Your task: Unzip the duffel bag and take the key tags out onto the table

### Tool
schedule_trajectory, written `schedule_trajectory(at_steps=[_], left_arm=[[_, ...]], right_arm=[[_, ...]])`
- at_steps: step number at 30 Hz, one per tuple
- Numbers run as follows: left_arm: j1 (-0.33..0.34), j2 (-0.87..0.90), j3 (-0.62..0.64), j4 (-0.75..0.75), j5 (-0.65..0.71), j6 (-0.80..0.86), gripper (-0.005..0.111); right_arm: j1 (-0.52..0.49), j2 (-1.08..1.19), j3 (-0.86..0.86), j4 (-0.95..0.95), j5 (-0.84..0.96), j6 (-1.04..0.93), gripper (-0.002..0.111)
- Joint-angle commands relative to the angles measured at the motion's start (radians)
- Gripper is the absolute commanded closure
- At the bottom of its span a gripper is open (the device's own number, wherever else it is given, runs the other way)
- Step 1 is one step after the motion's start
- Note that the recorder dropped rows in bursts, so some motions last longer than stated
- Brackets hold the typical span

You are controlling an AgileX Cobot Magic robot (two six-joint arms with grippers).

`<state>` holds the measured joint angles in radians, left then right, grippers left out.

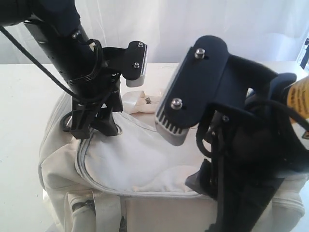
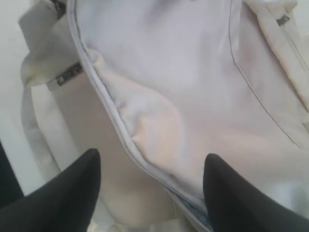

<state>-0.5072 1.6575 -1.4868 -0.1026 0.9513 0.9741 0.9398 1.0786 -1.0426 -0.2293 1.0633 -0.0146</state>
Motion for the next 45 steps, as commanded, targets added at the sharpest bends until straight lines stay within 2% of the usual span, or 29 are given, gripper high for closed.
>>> schedule_trajectory(at_steps=[1,10,14,16,19,21,31,45], left_arm=[[-0.006,0.007,0.007,0.0,-0.004,-0.038,0.048],[-0.006,0.082,0.007,0.032,-0.004,-0.082,0.048],[-0.006,0.082,0.007,0.043,0.051,-0.082,0.048],[-0.006,0.082,0.007,0.043,0.063,-0.082,0.058],[-0.006,0.061,0.007,0.043,0.061,-0.082,0.091],[-0.006,0.044,0.005,0.043,0.056,-0.082,0.107],[-0.006,0.007,-0.132,0.041,0.074,-0.132,0.107],[-0.004,0.007,-0.142,0.044,0.097,-0.156,0.107]], right_arm=[[0.002,-0.019,0.029,-0.088,0.043,0.083,0.052],[0.002,-0.082,0.068,-0.153,0.037,0.151,0.055],[0.002,-0.091,0.068,-0.162,0.028,0.151,0.055],[0.002,-0.091,0.068,-0.166,0.028,0.151,0.055],[0.002,-0.091,0.068,-0.168,0.026,0.153,0.055],[0.002,-0.091,0.072,-0.17,0.02,0.156,0.055],[0.002,-0.091,0.121,-0.174,-0.016,0.158,0.055],[0.002,-0.091,0.121,-0.174,-0.044,0.158,0.055]])
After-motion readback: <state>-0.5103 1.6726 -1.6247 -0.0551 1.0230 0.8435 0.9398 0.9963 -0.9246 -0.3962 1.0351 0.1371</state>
